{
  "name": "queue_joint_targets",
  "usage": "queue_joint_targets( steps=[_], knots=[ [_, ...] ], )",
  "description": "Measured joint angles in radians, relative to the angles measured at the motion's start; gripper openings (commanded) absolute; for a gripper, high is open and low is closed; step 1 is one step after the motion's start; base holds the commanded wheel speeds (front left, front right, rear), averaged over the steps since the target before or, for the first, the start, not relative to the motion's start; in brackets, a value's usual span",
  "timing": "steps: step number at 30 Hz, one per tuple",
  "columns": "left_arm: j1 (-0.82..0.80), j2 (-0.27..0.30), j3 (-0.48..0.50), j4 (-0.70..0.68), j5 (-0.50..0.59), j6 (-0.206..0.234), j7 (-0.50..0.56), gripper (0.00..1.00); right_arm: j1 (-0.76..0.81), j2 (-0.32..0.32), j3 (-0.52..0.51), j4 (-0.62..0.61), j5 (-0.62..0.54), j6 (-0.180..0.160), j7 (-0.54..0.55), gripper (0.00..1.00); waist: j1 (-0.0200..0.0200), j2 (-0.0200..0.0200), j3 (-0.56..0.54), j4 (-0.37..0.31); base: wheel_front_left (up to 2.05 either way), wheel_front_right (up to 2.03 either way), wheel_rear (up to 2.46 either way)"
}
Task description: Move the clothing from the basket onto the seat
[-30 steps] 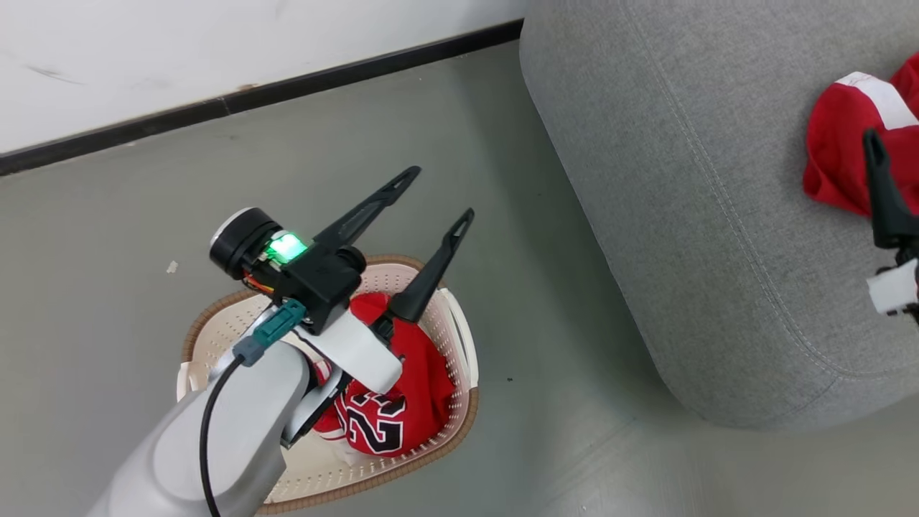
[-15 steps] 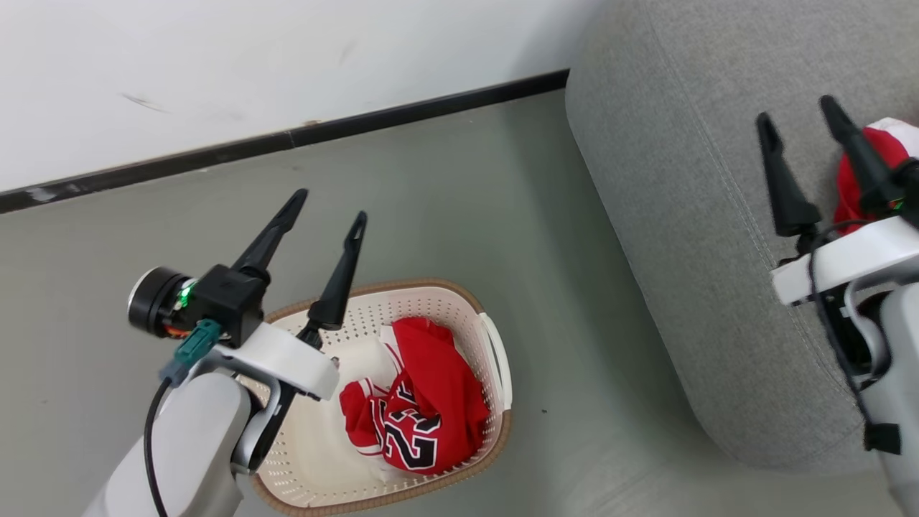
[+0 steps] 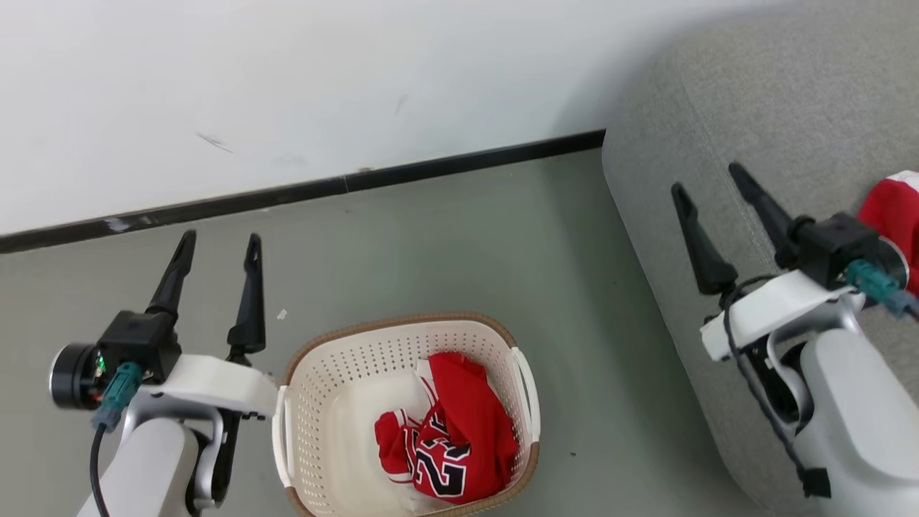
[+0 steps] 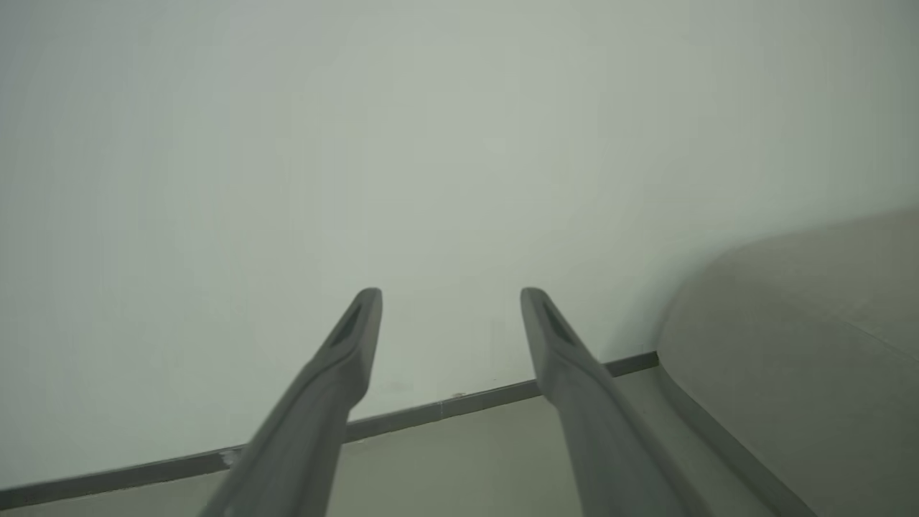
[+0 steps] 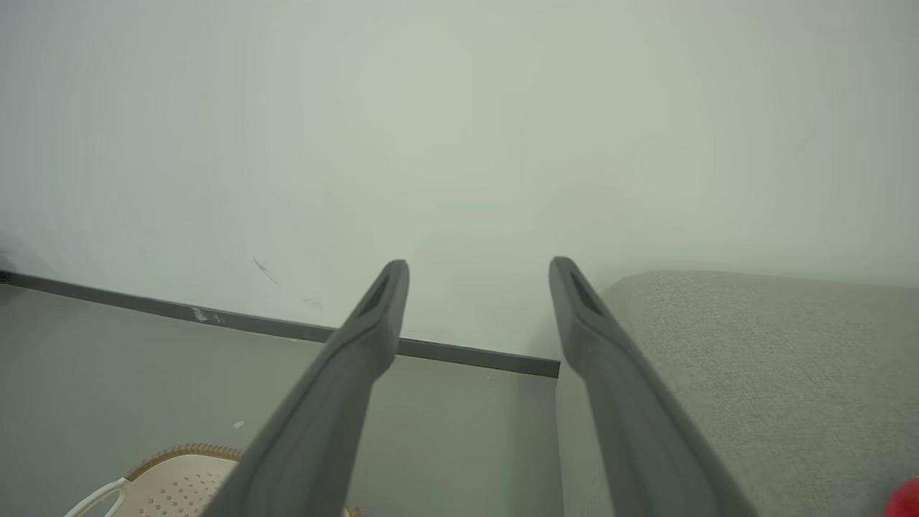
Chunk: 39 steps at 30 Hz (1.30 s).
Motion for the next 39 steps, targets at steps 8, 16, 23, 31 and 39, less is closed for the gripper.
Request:
queue_joint_targets(
  steps=[8,16,23,31,39],
  knots=[
    [0.110,-0.007,0.051,0.017,0.017,0.033,0.000,1.00,0.085,0.038,-0.024,0.008,-0.052,0.000,0.000,1.00,0.0000,0.0000,-0.069,0.026,0.00,0.00,0.00],
    [0.186,-0.019,0.065,0.029,0.020,0.032,0.000,1.00,0.185,0.071,-0.041,0.005,-0.082,0.000,0.000,1.00,0.0000,0.0000,-0.140,0.042,0.00,0.00,0.00],
    [0.237,-0.032,0.068,0.035,0.045,0.022,0.000,1.00,0.266,0.082,-0.051,-0.006,-0.111,0.000,0.000,1.00,0.0000,0.0000,-0.196,0.052,0.00,0.00,0.00],
    [0.288,-0.040,0.069,0.050,0.055,0.006,0.000,1.00,0.369,0.109,-0.082,-0.006,-0.113,0.000,0.000,1.00,-0.0001,0.0000,-0.246,0.061,0.00,0.00,0.00],
    [0.308,-0.054,0.069,0.051,0.063,-0.002,0.000,1.00,0.414,0.116,-0.083,-0.014,-0.114,0.000,0.000,1.00,0.0000,0.0000,-0.280,0.066,0.00,0.00,0.00]
  ],
)
